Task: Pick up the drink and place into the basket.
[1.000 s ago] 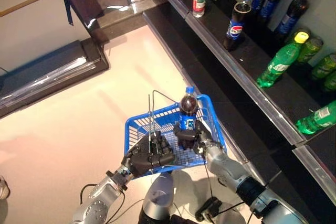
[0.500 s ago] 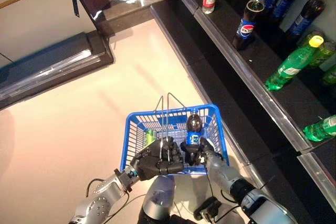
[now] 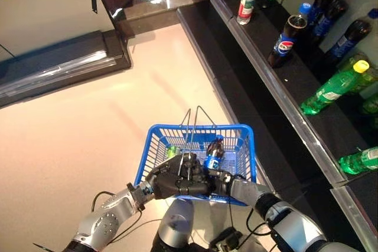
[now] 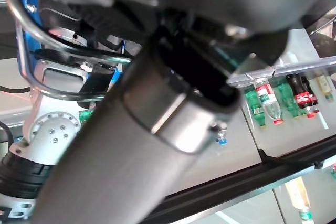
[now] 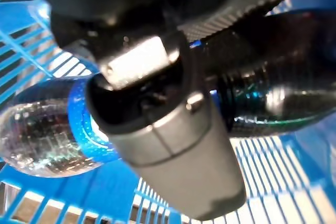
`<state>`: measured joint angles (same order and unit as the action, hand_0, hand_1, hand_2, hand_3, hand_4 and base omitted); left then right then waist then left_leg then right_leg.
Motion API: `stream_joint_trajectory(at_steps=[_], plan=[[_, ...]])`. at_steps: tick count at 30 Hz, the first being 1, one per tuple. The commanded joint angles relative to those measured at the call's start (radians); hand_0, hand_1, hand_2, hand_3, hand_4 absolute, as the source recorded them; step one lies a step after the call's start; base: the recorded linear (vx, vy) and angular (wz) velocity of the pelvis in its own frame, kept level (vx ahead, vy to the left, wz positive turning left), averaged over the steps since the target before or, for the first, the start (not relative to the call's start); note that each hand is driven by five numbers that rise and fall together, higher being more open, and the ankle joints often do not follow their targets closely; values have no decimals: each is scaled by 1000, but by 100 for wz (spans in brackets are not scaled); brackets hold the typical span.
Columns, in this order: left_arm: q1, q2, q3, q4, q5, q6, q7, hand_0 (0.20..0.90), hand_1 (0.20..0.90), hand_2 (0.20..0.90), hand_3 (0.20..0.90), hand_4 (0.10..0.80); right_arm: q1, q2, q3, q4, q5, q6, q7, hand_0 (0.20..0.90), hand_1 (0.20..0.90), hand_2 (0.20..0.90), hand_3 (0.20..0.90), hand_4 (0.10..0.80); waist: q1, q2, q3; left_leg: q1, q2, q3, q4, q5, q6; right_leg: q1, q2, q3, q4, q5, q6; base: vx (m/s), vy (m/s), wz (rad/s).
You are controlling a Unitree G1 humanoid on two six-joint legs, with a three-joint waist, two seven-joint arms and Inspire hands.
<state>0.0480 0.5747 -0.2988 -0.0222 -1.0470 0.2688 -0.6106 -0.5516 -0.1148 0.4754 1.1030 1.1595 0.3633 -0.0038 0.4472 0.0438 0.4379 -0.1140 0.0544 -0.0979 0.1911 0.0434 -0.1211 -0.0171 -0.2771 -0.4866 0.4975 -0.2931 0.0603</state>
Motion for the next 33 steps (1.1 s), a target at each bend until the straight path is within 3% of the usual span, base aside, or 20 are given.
stream_joint_trajectory(at_steps=[1,3,4,5,12,13,15,18,19,20,21,22,26,27,30,33], plan=[[-132,-92,94,-395,-187,-123,-165,300,300,300,200,100,-33,60,-19,28,119,89,19,505,505,505,439,339,19,-6,-15,-97,-84,-30,137,-44,43,108,105,-16,-223,187,-46,22,-5,5],[-136,-90,93,-390,-190,-124,-164,300,300,300,200,100,-43,58,-26,39,128,96,8,596,596,596,546,446,19,-6,-14,-96,-84,-30,138,-45,45,106,105,-16,-221,188,-45,11,1,9],[-136,-90,93,-390,-190,-124,-164,300,300,300,200,100,-43,58,-26,39,128,96,8,596,596,596,546,446,19,-6,-14,-96,-84,-30,138,-45,45,106,105,-16,-221,188,-45,28,12,14],[-144,-89,99,-386,-205,-112,-161,300,300,300,200,100,-62,49,-47,64,130,90,-30,900,900,900,900,800,18,-6,-14,-96,-86,-29,141,-49,47,99,103,-16,-213,187,-45,33,14,8],[-145,-97,96,-384,-209,-98,-149,300,300,300,200,100,-85,52,-83,105,168,75,-92,900,900,900,900,800,19,-6,-15,-86,-86,-28,143,-53,53,98,97,-16,-203,189,-42,21,15,2],[-150,-100,93,-387,-208,-97,-141,300,300,300,200,100,-85,54,-87,112,158,67,-96,900,900,900,900,800,18,-3,-14,-92,-88,-25,133,-27,61,90,93,-32,-208,211,-48,0,0,0],[-154,-101,90,-387,-209,-97,-132,300,300,300,200,100,-85,59,-81,111,159,62,-96,900,900,900,900,800,16,-8,-13,-81,-86,-25,135,-52,57,93,94,-18,-201,194,-37,6,3,6],[-156,-104,88,-392,-211,-95,-126,300,300,300,200,100,-78,60,-80,105,161,54,-98,900,900,900,900,800,14,-3,-12,-88,-87,-22,129,-26,63,84,88,-33,-204,215,-43,-18,20,2],[-154,-104,89,-390,-209,-97,-125,300,300,300,200,100,-76,62,-78,102,158,52,-100,900,900,900,900,800,13,-6,-12,-77,-85,-24,132,-50,58,90,90,-19,-197,196,-34,0,0,0],[-155,-107,86,-391,-207,-99,-123,300,300,300,200,100,-74,62,-78,100,156,47,-101,900,900,900,900,800,11,-1,-11,-84,-86,-21,125,-23,64,84,87,-33,-203,216,-42,79,-10,2],[-153,-108,86,-394,-209,-102,-116,300,300,300,200,100,-72,63,-76,99,151,42,-100,900,900,900,900,800,11,-4,-11,-75,-84,-22,131,-48,59,88,88,-19,-194,197,-33,-55,65,2],[-154,-108,85,-393,-212,-105,-115,300,300,300,200,100,-70,61,-77,90,147,32,-103,900,900,900,900,800,9,-1,-11,-85,-86,-19,127,-24,66,80,85,-31,-198,217,-40,0,0,0],[-149,-110,90,-400,-209,-105,-106,300,300,300,200,100,-64,60,-67,33,143,-21,-107,900,900,900,900,800,5,-7,-8,-84,-85,-18,125,-24,67,75,84,-31,-197,220,-38,-1,0,0],[-147,-109,92,-402,-208,-105,-103,300,300,300,200,100,-63,61,-63,19,140,-30,-105,900,900,900,900,800,6,-12,-6,-74,-83,-19,131,-51,62,81,87,-18,-189,200,-29,55,-66,3],[-136,-106,102,-399,-198,-108,-108,300,300,300,200,100,-38,52,-30,-138,163,-93,-151,900,900,900,900,800,-1,-22,-2,-80,-77,-14,121,-27,65,74,87,-32,-196,219,-35,-29,-16,2],[-124,-102,113,-393,-195,-119,-106,300,300,300,200,100,-4,44,0,-261,168,-137,-183,900,900,900,900,800,-10,-36,0,-69,-68,-10,123,-52,60,77,92,-17,-189,200,-24,11,-44,-2]])
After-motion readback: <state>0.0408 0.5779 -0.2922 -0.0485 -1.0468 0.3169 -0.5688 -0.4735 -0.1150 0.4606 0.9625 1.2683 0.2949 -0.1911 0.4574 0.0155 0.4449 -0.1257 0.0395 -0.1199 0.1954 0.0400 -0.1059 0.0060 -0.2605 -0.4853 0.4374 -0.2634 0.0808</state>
